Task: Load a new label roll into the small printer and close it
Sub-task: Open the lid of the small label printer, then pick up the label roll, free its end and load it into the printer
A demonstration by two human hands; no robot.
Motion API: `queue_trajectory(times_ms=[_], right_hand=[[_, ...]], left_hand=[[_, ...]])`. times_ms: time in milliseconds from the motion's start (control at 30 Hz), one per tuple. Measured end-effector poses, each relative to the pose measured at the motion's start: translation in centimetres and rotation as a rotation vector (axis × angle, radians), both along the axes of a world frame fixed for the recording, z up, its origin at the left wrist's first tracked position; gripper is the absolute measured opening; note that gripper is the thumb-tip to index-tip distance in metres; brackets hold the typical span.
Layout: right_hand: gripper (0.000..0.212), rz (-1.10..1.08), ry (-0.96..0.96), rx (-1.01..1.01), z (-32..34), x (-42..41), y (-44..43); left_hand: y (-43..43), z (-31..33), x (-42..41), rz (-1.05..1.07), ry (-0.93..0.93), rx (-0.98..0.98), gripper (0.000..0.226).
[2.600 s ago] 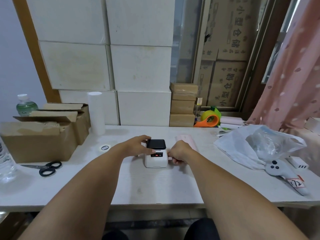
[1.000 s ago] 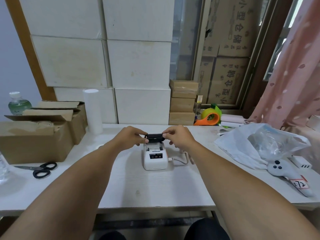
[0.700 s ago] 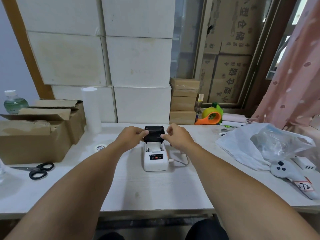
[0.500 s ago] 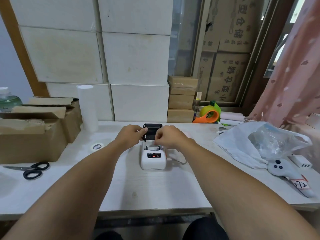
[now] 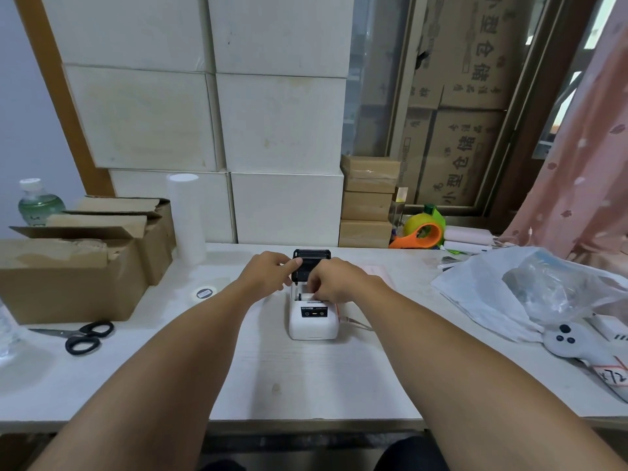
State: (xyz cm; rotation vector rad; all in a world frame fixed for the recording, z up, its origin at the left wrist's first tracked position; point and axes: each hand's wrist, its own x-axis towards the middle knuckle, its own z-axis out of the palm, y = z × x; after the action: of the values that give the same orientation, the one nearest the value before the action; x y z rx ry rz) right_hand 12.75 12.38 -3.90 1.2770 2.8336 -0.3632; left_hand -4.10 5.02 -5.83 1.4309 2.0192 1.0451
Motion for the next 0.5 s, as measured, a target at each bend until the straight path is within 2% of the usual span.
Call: queue_trajectory(times_ms=[167, 367, 500], right_hand=[[0.007, 0.017, 0.217, -0.032, 0.0, 1.1, 0.1], [0.014, -0.118, 0.581, -0.100, 1.5, 2.6, 0.0], [0.041, -0.229, 0.717, -0.054, 1.8, 4.6, 0.3]], left_hand=[[-0.2, 0.2, 0.2, 0.014, 0.024, -0.011, 0.040], [-0.7, -0.3, 0.2, 0.030, 0.082, -0.044, 0.038], [-0.9, -0.1, 0.0, 0.064, 0.139, -0.065, 0.029]])
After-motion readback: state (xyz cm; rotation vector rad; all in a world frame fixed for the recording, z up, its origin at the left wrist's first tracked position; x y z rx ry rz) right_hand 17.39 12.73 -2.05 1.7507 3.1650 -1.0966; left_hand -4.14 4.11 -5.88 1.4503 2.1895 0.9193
